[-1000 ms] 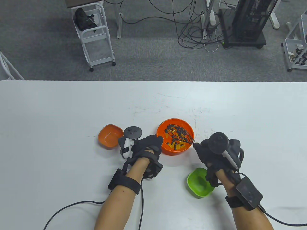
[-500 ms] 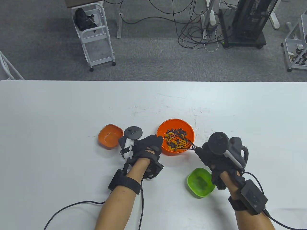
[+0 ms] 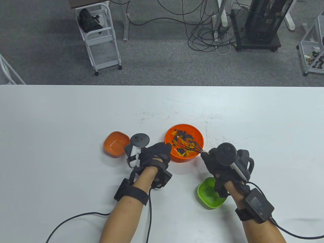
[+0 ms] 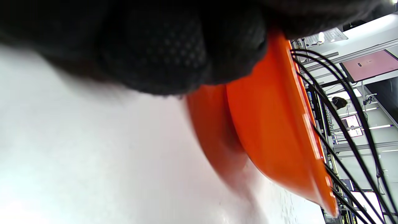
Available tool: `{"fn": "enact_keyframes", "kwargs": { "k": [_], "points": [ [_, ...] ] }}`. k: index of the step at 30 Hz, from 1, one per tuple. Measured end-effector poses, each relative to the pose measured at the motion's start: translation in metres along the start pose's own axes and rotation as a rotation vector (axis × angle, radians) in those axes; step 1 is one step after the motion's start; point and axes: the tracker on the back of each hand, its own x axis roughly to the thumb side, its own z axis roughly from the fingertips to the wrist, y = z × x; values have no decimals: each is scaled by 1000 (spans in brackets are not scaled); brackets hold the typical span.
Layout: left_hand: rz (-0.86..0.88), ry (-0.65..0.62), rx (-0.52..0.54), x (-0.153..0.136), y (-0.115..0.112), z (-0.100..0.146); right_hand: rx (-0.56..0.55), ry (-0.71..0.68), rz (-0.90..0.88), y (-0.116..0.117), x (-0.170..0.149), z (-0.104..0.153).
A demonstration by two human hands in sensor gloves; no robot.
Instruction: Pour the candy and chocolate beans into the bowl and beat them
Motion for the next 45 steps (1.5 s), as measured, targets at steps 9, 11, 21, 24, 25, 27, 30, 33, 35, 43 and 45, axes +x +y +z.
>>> {"fn": "enact_keyframes", "kwargs": {
  "k": [9,11,21,24,25,27,30,33,35,43,45],
  "points": [
    [6,6,12,0,0,1,52,-26,107,-26,8,8],
    [9,4,8,0,0,1,6,2,152,-31,9,10],
    [-37,-18,6,3,-1,1,-21,65,42,-7,-2,0],
    [-17,-13,-6,2,0,-1,20,38,-42,3,-5,-2],
    [-10,-11,-8,1,0,-1,34,29,-49,3,-4,-2],
    [-10,-8,-4,1,0,-1,77,-2,-51,0,0,-2],
    [2,-1,2,1,0,0,110,-32,-15,-10,3,1],
    [2,-2,4,1,0,0,96,-25,38,-24,4,5],
    [0,-4,5,0,0,0,64,9,110,-31,5,7],
    [-13,-17,5,1,-1,1,6,95,139,-29,-2,4],
    [-14,-18,3,1,-1,1,-28,95,125,-23,-4,3]
  ]
}}
